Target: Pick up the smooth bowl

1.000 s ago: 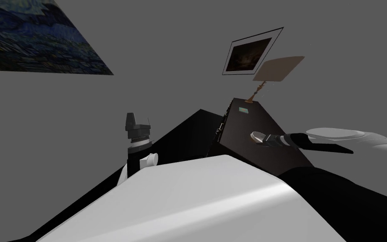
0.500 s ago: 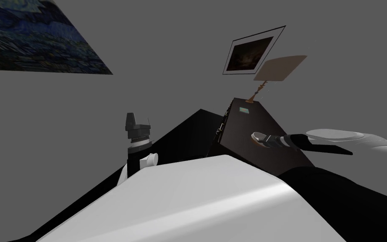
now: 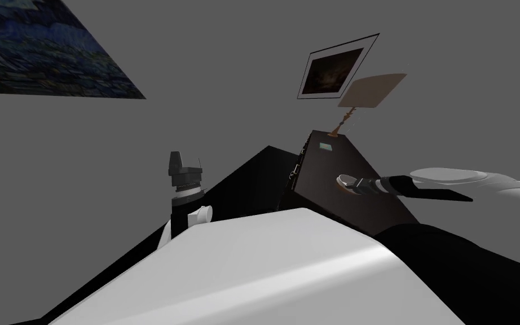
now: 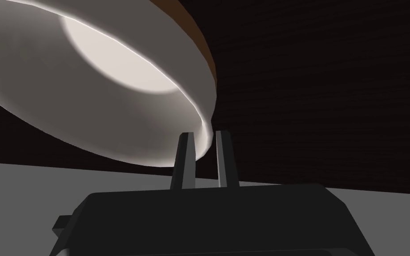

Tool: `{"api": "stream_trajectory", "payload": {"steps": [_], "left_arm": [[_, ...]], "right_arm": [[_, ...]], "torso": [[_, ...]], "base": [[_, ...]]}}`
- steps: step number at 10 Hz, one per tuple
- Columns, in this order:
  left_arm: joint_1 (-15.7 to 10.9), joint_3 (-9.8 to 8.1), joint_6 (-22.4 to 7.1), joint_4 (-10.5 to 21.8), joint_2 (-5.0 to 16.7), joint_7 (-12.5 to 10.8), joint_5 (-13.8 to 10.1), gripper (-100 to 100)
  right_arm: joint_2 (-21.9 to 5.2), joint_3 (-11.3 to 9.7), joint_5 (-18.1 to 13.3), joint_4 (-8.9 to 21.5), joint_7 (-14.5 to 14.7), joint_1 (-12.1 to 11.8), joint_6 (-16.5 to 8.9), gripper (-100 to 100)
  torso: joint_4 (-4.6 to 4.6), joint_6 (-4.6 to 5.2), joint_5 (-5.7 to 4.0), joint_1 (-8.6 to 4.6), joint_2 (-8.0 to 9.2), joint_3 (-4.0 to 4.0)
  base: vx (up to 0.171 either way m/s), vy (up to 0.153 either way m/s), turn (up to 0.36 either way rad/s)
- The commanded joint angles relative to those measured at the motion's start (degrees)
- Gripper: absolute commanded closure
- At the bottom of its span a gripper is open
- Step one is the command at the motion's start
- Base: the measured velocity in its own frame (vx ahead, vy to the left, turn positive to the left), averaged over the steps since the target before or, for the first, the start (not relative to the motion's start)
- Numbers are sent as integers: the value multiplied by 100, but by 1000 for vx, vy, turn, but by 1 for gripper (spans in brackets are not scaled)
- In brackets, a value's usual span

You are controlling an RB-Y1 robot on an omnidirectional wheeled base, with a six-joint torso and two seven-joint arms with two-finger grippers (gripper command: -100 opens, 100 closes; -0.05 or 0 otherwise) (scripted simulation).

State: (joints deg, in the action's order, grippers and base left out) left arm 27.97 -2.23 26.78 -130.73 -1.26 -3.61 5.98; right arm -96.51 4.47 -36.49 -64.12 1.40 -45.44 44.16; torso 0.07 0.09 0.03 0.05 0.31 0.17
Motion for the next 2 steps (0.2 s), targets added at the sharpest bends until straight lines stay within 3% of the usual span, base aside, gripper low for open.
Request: {"api": "stream_trajectory", "payload": {"steps": [1,2], "left_arm": [[0,0,0,0,0,0,0,0],[0,0,0,0,0,0,0,0]], "right_arm": [[0,0,0,0,0,0,0,100],[-9,-6,-1,10,-12,13,20,0]], "torso": [[0,0,0,0,0,0],[-1,-3,-2,0,-6,-3]], "base": [[-30,6,-25],[-5,1,0]]}}
